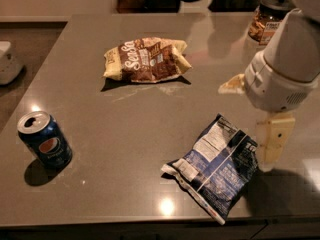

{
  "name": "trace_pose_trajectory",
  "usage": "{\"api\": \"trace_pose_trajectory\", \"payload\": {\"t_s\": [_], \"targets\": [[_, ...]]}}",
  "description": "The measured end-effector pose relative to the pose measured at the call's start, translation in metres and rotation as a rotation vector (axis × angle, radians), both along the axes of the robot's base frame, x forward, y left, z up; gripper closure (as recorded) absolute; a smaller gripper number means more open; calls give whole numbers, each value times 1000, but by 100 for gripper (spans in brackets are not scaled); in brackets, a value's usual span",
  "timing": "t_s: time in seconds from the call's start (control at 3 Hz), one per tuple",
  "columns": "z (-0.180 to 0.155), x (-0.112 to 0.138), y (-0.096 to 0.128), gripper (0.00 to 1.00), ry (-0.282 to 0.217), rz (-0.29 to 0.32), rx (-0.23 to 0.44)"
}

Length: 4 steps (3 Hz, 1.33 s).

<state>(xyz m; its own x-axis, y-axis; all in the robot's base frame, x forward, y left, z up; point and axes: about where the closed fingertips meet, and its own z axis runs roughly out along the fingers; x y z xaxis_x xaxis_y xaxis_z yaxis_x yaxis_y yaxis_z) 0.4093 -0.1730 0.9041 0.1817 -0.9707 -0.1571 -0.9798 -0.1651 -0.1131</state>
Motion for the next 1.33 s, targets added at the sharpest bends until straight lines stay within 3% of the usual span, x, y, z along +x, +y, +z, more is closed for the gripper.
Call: {"api": "trace_pose_trajectory", "payload": {"t_s": [0.33,0.67,1.33], "targets": [[-21,-10,10,0,52,109,3],[-47,-13,12,0,92,168,-15],[-62,-9,9,41,95,173,-47]]}}
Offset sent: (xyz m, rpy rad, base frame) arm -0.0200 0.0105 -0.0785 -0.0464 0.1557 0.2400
